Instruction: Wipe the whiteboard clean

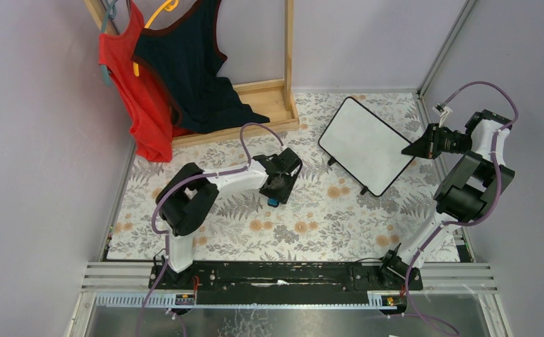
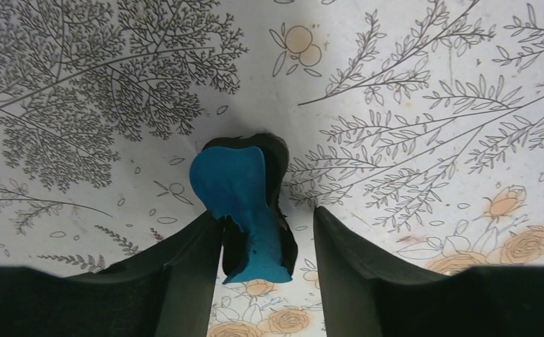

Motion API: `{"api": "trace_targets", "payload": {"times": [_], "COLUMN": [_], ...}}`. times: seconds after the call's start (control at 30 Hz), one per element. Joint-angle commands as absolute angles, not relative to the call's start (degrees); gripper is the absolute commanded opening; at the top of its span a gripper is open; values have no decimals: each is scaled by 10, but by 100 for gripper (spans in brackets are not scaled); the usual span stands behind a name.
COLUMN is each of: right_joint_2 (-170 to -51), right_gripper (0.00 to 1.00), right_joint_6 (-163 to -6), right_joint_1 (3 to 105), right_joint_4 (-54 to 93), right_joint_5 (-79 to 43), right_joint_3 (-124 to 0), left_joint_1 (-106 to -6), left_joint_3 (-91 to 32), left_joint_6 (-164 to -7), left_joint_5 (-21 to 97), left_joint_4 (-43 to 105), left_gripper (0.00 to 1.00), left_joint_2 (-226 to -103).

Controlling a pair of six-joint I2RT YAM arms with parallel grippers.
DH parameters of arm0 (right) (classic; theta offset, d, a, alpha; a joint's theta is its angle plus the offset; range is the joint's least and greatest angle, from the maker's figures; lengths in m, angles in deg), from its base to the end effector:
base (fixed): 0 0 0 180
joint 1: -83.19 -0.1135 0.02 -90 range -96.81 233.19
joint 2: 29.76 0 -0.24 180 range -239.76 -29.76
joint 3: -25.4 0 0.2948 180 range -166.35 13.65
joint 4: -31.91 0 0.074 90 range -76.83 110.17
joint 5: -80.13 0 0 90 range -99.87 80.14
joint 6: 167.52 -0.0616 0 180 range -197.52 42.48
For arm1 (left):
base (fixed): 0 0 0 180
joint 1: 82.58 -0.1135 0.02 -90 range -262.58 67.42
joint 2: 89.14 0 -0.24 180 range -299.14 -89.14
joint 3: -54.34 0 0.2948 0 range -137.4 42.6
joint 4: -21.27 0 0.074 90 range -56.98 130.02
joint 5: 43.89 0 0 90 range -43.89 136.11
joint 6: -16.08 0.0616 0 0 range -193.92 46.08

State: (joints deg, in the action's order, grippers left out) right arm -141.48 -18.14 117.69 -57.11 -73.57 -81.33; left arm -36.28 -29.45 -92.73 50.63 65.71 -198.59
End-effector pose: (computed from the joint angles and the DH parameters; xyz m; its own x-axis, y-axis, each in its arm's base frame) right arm 0.3572 -0.1785 0.2098 -0.6792 0.0041 -0.7340 -0.5533 0.6541 0.5157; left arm 0.2880 -0.2943 0.0848 -0.8413 0.4152 -0.3461 0.4552 0.8895 -0.0396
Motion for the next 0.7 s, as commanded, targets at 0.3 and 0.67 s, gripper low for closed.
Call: {"api": "trace_targets", "payload": {"times": [0.3, 0.67], "right_joint_2": [-1388, -1388], "right_gripper": [0, 0], "right_joint_6": [-180, -185], "right_joint_1": [1171, 1171], "right_joint_4": [-579, -572], "right_joint_5": [-729, -731], "right_joint_3": [-811, -793], "left_joint_1": [-359, -378], "left_joint_3": [-319, -331], "left_joint_6": [-943, -948], "left_joint_5": [551, 674], "left_joint_4": [671, 658], "left_gripper": [62, 100], "left_joint_2": [-1939, -1854]}}
